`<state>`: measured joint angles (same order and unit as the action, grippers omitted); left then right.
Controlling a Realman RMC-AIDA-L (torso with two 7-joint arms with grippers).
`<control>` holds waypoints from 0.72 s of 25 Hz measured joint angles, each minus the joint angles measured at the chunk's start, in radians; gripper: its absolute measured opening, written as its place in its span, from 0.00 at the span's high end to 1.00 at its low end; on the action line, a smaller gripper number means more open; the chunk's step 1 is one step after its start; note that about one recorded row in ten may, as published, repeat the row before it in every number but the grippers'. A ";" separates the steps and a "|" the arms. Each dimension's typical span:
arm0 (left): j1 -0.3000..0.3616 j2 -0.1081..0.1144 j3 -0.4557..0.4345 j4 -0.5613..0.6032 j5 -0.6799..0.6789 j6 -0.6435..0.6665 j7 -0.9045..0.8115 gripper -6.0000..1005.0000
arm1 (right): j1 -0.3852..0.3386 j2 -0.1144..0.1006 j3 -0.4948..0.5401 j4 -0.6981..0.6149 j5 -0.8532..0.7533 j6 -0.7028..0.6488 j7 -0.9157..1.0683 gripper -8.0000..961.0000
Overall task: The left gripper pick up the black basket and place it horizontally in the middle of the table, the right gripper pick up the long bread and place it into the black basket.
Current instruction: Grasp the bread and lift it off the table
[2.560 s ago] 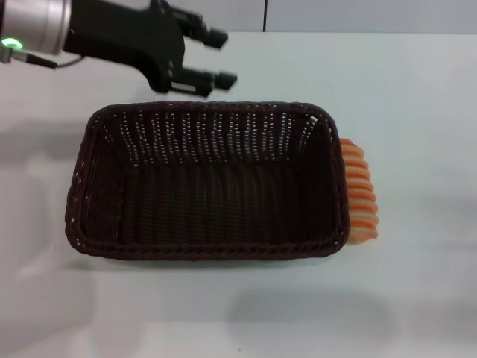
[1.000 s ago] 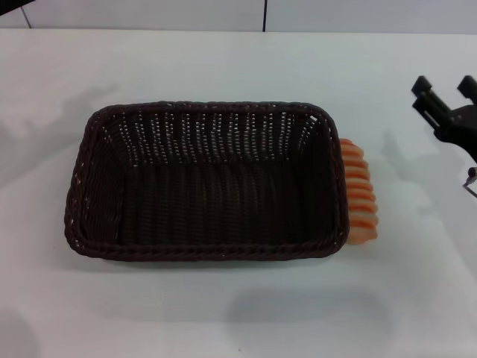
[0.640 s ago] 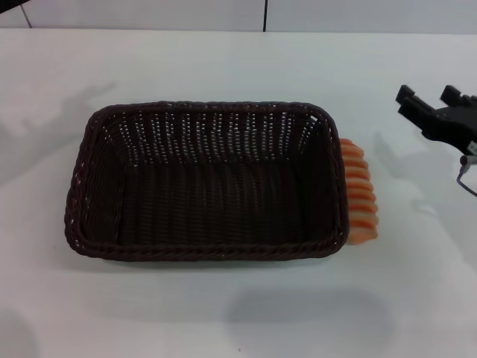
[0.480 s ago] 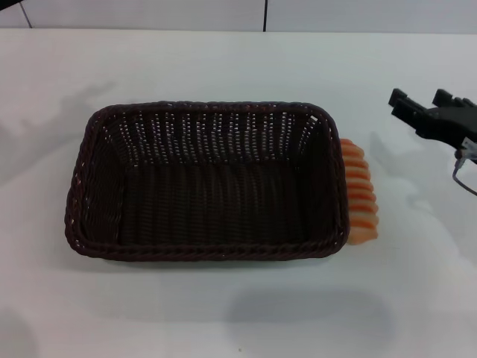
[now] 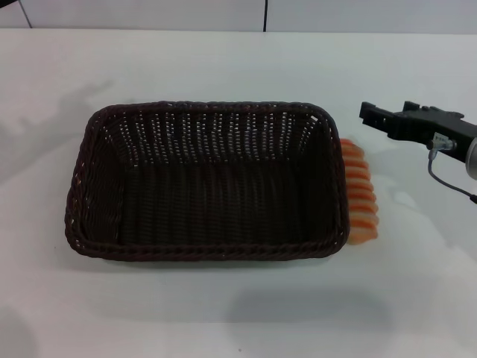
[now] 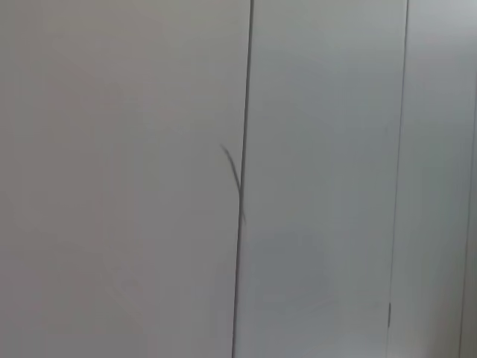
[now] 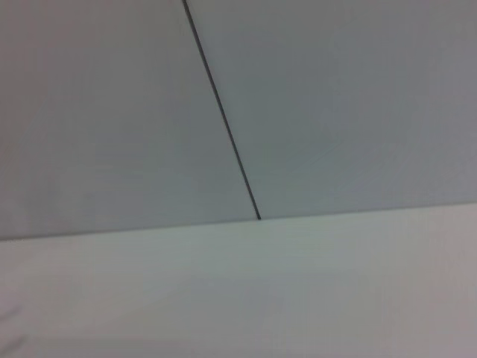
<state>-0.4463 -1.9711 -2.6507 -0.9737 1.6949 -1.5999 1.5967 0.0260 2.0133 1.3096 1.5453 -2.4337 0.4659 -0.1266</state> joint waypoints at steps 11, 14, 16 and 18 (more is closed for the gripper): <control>0.000 0.000 0.000 0.010 -0.002 0.004 0.015 0.40 | 0.025 0.060 0.108 -0.015 0.012 0.141 -0.067 0.20; -0.001 0.000 0.000 0.012 -0.003 0.004 0.016 0.40 | 0.050 0.059 0.116 -0.040 0.012 0.162 -0.068 0.20; -0.001 0.000 0.000 0.012 -0.003 0.004 0.016 0.40 | 0.069 0.059 0.122 -0.062 0.013 0.176 -0.068 0.20; -0.001 0.000 0.000 0.012 -0.003 0.004 0.016 0.40 | 0.084 0.059 0.126 -0.078 0.013 0.187 -0.069 0.20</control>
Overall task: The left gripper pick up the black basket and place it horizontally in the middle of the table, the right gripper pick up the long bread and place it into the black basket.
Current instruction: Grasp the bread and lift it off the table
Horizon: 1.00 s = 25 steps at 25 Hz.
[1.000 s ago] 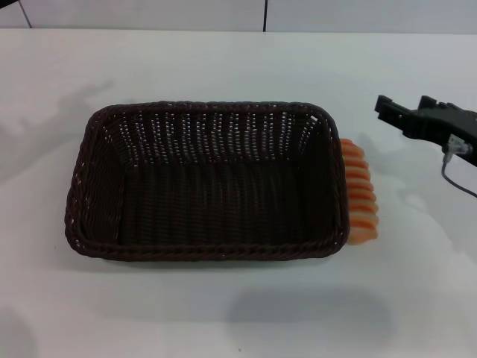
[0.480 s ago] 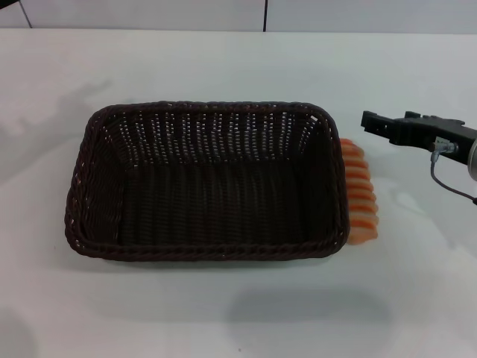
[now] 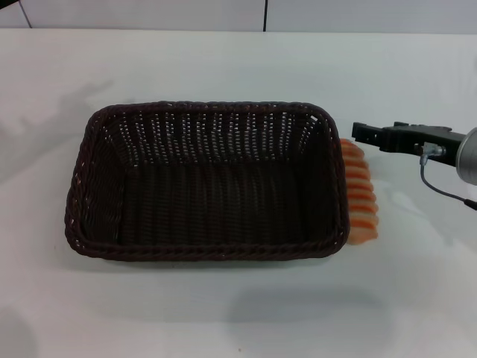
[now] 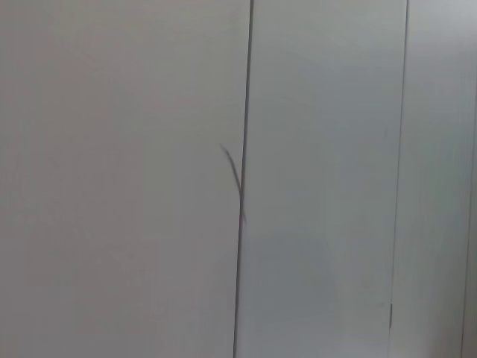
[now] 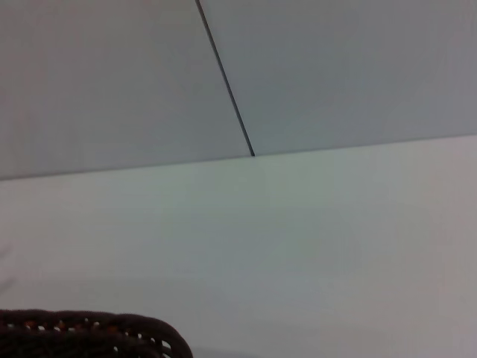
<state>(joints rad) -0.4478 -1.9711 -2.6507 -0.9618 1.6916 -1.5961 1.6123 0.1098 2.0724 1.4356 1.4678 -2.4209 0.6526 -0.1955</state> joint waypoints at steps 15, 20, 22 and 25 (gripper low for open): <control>-0.003 -0.003 0.000 -0.005 0.000 0.001 0.000 0.41 | 0.078 -0.001 0.009 -0.098 0.036 0.056 -0.021 0.20; -0.003 -0.004 0.000 -0.007 -0.004 -0.003 0.000 0.41 | 0.094 0.001 0.018 -0.131 0.044 0.058 -0.032 0.20; -0.002 -0.004 0.000 -0.009 -0.012 -0.005 0.000 0.42 | 0.103 0.002 0.018 -0.148 0.054 0.058 -0.037 0.20; -0.001 -0.004 0.000 -0.009 -0.014 -0.006 0.000 0.42 | 0.119 0.002 0.019 -0.179 0.078 0.058 -0.054 0.20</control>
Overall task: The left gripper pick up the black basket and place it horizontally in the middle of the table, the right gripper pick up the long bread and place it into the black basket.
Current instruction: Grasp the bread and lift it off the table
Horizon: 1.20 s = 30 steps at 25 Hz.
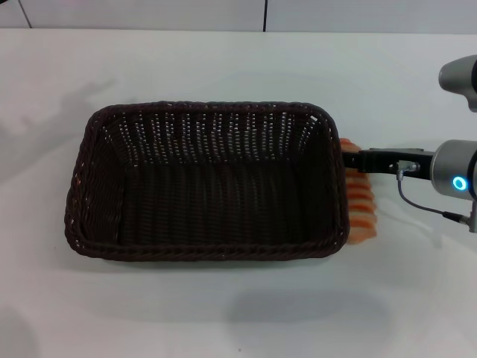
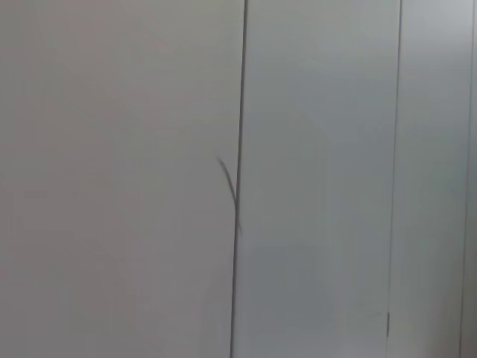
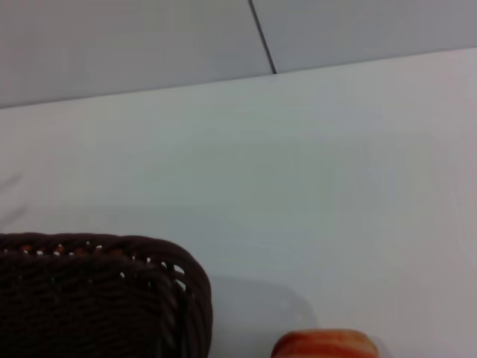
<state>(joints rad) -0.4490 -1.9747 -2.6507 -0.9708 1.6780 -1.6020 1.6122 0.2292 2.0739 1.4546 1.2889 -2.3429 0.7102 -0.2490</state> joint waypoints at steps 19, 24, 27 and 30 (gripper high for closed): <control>0.005 0.003 0.000 -0.002 -0.023 -0.006 0.000 0.44 | 0.023 0.000 0.010 -0.032 0.025 0.001 -0.024 0.35; 0.007 0.004 0.000 -0.002 -0.024 -0.006 0.000 0.45 | 0.015 0.001 0.024 -0.030 0.026 -0.015 -0.024 0.46; 0.008 0.004 0.001 -0.002 -0.024 -0.006 0.000 0.45 | -0.007 0.002 0.054 -0.017 0.024 -0.046 -0.027 0.50; 0.009 0.004 0.001 -0.002 -0.024 -0.006 0.000 0.46 | -0.047 0.001 0.076 0.028 0.021 -0.113 -0.057 0.52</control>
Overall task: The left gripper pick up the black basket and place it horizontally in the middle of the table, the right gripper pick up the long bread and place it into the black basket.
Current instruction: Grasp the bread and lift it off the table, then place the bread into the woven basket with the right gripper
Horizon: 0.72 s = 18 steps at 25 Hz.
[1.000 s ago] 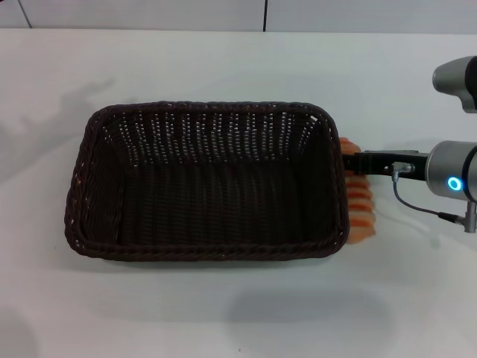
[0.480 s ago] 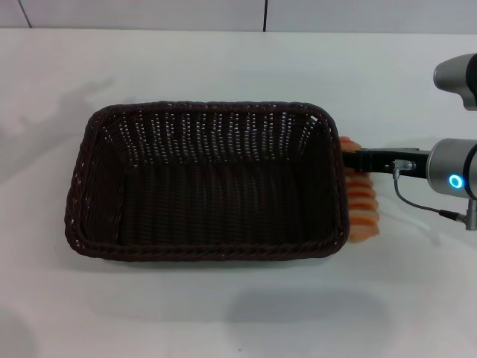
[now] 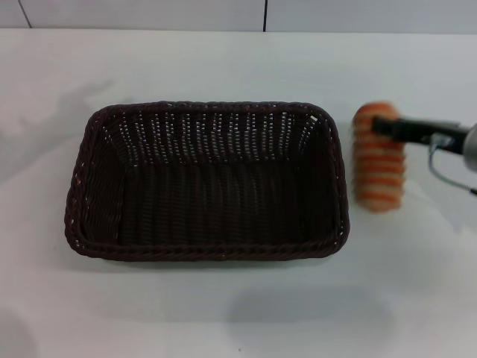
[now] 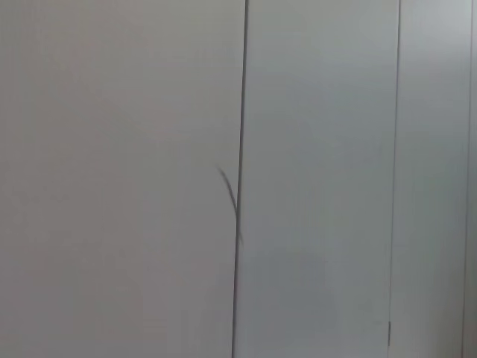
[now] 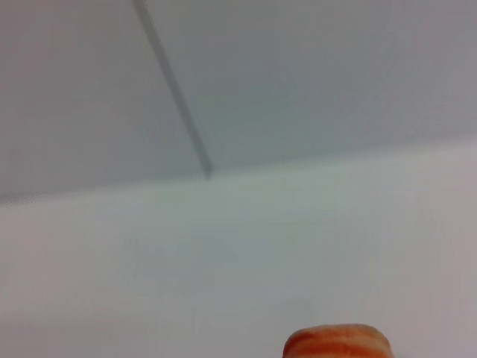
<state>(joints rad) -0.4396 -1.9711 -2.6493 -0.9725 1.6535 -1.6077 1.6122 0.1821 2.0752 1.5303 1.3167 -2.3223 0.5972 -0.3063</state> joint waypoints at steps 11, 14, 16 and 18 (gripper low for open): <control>0.006 0.000 -0.003 0.000 -0.002 0.000 -0.001 0.46 | -0.208 0.002 -0.146 0.373 0.007 -0.257 -0.214 0.63; 0.009 0.000 -0.004 0.000 -0.004 0.000 -0.002 0.46 | -0.240 0.001 -0.261 0.496 0.008 -0.269 -0.296 0.65; 0.012 0.000 -0.006 0.000 -0.009 0.000 -0.002 0.46 | -0.238 0.000 -0.285 0.513 0.008 -0.265 -0.310 0.66; 0.017 0.000 -0.007 0.000 -0.021 0.000 -0.002 0.46 | -0.222 -0.002 -0.326 0.529 0.008 -0.250 -0.334 0.67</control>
<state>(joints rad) -0.4230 -1.9712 -2.6563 -0.9725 1.6321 -1.6076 1.6101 -0.0397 2.0734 1.2039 1.8458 -2.3147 0.3477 -0.6399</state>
